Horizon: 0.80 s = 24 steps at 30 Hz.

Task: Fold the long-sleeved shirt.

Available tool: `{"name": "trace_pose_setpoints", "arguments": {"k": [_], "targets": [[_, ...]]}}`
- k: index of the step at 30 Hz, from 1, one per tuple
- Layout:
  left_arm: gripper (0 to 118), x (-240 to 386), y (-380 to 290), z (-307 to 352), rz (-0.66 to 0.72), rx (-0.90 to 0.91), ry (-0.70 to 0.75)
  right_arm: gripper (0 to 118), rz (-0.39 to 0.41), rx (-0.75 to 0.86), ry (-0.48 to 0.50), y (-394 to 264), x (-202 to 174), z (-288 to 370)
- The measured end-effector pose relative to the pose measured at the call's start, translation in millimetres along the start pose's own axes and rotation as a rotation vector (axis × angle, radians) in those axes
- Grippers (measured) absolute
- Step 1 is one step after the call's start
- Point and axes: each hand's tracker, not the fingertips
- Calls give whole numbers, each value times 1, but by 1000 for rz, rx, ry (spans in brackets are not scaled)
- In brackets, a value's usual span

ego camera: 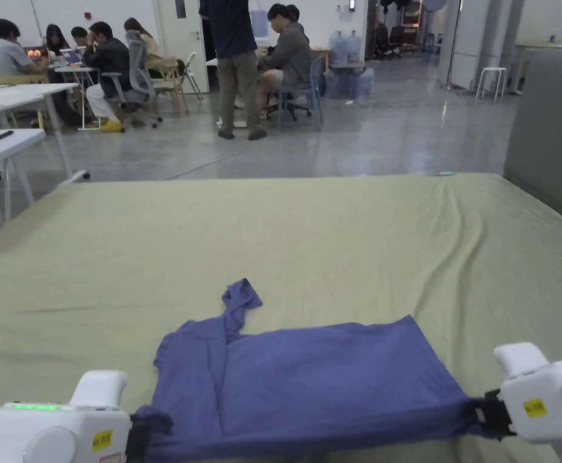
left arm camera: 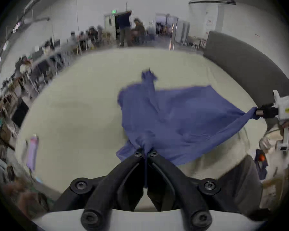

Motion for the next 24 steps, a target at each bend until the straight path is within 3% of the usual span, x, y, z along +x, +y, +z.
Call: {"name": "trace_pose_setpoints", "arguments": {"k": [4, 8, 12, 13, 14, 15, 16, 17, 18, 19, 21, 24], "targets": [[0, 5, -52, -4, -79, -130, -8, 0, 62, -130, -35, -52, -7, -15], [0, 7, -74, -2, -71, -203, -34, 0, 68, -195, -16, -77, -10, -21], [0, 13, -74, 10, -89, -152, -27, 0, 77, -206, -17, -87, -9, -18], [0, 15, -73, 13, -101, -151, -21, 7, 65, -201, -9, -88, -6, -14], [0, 14, -73, 13, -97, -139, -31, 23, 36, -172, -2, -86, -4, -13], [2, 14, -65, 13, -80, -124, -43, 58, -4, -140, 0, -84, -1, -12], [34, 12, -61, 13, -31, -108, -63, 103, -29, -128, -11, -80, 2, -11], [77, 11, -58, 13, -16, -108, -74, 116, -53, -123, -10, -77, 6, -9], [104, 12, -57, 14, -27, -108, -61, 115, -54, -123, -24, -74, 7, -7], [113, 19, -52, 19, -40, -106, -58, 115, -54, -80, -32, -70, 8, 1], [118, 24, -47, 29, -61, -8, -65, 115, -65, -33, -30, -60, 12, 14], [115, 24, -29, 36, -33, -52, -79, 113, -92, -21, -51, -39, 10, 25]]}}
